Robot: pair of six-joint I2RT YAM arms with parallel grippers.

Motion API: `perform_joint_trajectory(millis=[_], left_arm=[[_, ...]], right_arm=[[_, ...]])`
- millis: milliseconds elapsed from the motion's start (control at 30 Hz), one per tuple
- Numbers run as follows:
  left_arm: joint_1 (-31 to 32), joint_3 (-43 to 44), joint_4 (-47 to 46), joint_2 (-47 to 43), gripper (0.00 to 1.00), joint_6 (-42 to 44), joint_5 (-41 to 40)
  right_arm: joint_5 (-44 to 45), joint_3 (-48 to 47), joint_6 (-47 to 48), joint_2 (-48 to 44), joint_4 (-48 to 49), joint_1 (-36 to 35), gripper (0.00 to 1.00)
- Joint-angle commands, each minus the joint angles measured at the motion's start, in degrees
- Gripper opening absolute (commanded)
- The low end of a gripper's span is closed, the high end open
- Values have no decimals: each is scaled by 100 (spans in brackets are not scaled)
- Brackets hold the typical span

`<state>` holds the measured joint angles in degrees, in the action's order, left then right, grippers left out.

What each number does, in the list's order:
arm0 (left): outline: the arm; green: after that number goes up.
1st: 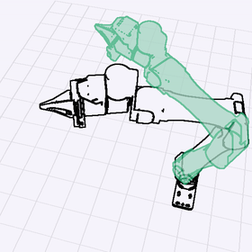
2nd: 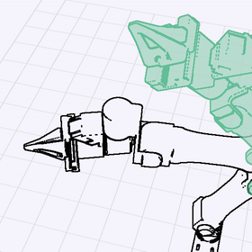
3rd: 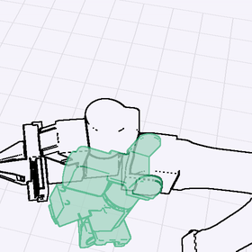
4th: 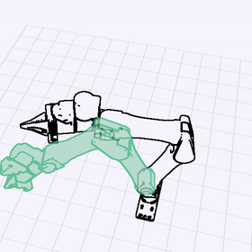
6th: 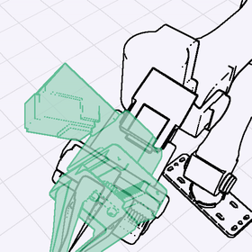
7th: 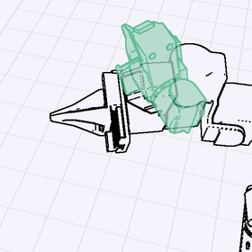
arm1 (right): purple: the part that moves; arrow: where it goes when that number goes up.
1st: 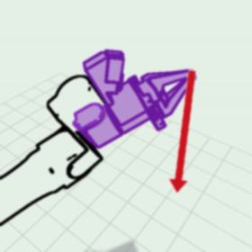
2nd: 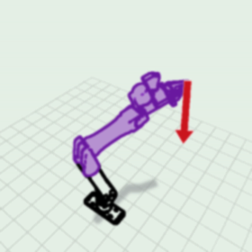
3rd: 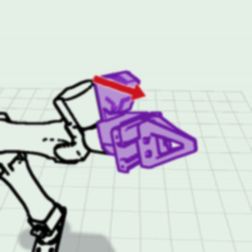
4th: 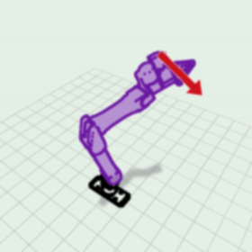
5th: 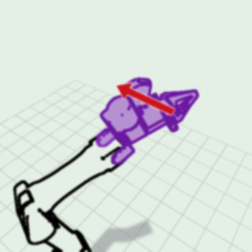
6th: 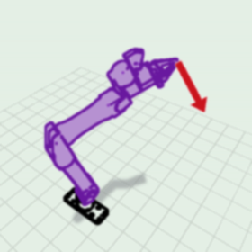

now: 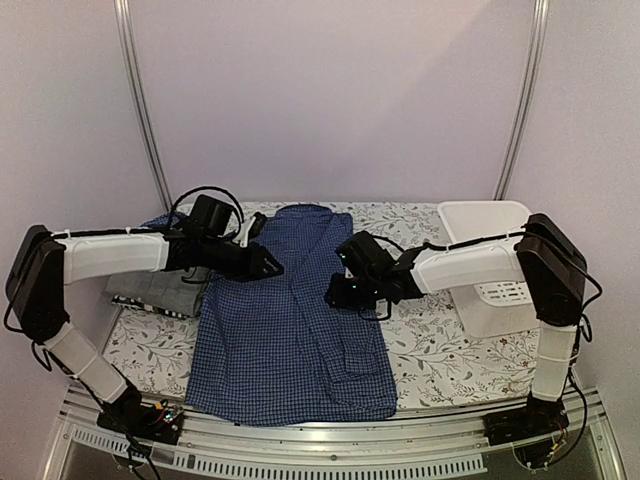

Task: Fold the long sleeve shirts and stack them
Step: Move the right arm to the center of the board with the 1/3-folded shirt.

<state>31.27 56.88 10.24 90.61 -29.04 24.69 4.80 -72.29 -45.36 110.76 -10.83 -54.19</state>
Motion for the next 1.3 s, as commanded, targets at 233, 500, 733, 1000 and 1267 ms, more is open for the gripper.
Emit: perform_joint_trajectory(millis=[233,500,733,1000,1267], left_arm=[[-221,-191,587,-753,32,281,-60],[-251,-128,625,-781,32,289,-15],[-257,-6,643,-617,32,328,-21],[-351,150,746,-532,33,386,-79],[-669,482,949,-436,33,484,-191]], right_arm=[[37,-230,146,896,741,409,31],[343,490,-224,800,799,607,31],[598,1106,-502,426,796,838,31],[860,1800,-765,-88,754,1104,30],[1070,2210,-832,-562,601,1339,31]])
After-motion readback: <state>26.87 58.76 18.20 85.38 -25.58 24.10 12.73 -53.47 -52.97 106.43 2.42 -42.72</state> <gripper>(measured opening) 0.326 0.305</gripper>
